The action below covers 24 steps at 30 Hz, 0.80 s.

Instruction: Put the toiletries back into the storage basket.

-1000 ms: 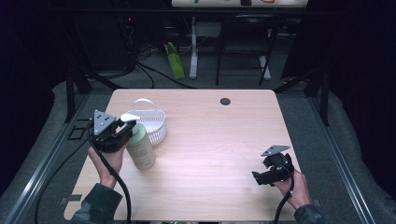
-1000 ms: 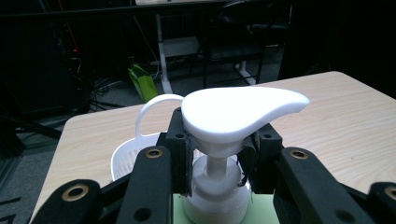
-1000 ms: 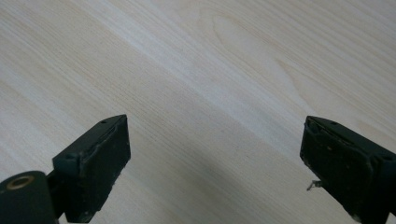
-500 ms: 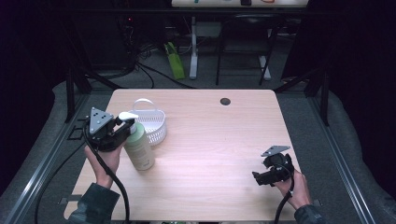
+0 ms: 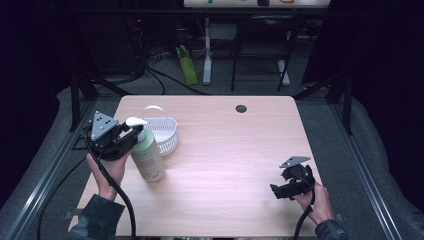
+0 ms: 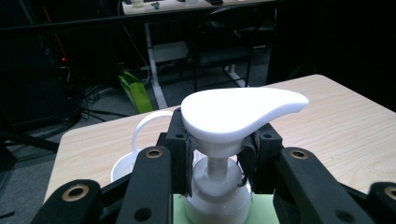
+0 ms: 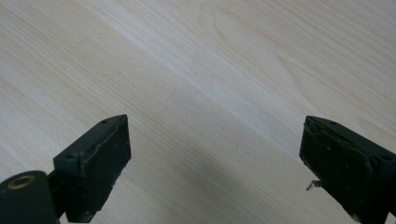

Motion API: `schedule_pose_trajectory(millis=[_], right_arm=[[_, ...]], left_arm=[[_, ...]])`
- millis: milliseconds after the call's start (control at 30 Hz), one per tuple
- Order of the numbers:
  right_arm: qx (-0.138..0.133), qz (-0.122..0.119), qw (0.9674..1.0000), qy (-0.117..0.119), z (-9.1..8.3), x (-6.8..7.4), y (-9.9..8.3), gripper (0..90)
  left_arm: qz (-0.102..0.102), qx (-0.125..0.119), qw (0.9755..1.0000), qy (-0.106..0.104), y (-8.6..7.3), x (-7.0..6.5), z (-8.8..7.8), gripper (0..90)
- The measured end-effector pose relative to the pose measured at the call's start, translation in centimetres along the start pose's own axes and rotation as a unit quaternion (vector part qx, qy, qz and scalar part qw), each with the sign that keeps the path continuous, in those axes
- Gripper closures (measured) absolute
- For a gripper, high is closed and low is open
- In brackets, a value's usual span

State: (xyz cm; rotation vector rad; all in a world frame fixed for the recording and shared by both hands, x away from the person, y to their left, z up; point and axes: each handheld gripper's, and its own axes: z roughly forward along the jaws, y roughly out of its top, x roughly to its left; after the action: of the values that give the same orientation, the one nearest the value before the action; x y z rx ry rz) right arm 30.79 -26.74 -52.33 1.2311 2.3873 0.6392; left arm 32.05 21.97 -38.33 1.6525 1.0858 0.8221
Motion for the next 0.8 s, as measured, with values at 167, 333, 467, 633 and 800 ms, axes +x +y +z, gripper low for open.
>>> schedule_pose_trajectory(millis=[167, 333, 467, 633, 800], right_arm=[[-0.001, -0.001, 1.0000, -0.002, 0.0, 0.0, 0.0, 8.2], [0.000, 0.001, 1.0000, -0.001, 0.0, 0.0, 0.0, 8.3], [0.000, 0.002, 1.0000, 0.000, 0.0, 0.1, 0.0, 8.3], [-0.001, -0.003, 1.0000, 0.000, 0.0, 0.1, 0.0, 8.3], [0.000, -0.001, 1.0000, 0.002, 0.1, 0.1, 0.1, 8.3]], left_arm=[[0.000, 0.004, 1.0000, -0.006, 0.5, 0.2, -0.2, 67.5], [-0.001, 0.008, 0.9999, -0.011, 1.0, 0.7, -0.5, 67.5], [-0.001, 0.009, 0.9998, -0.016, 1.5, 0.9, -0.7, 67.5], [-0.004, 0.008, 0.9997, -0.022, 2.1, 1.2, -0.9, 67.5], [-0.006, 0.009, 0.9996, -0.027, 2.7, 1.5, -1.1, 67.6]])
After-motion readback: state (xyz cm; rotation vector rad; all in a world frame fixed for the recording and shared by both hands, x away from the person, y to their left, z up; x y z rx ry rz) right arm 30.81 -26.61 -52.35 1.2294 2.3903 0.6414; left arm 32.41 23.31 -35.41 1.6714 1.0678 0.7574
